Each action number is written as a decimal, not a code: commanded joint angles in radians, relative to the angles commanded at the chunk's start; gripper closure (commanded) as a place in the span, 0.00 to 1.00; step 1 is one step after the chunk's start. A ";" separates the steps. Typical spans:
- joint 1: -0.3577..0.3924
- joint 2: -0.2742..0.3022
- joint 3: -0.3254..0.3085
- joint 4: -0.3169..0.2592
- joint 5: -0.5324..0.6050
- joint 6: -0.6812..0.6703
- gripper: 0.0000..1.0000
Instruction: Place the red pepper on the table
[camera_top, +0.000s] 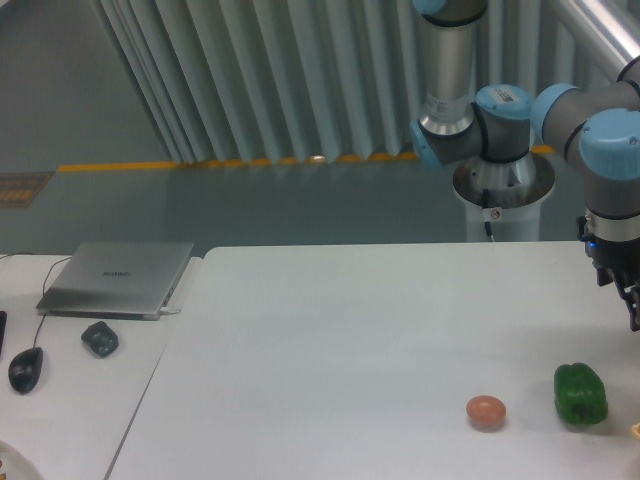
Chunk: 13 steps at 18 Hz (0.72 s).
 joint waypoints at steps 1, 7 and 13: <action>0.003 0.000 -0.006 0.031 -0.031 -0.028 0.00; 0.012 -0.002 0.001 0.078 -0.063 -0.069 0.00; 0.012 -0.029 0.021 0.166 -0.030 0.127 0.00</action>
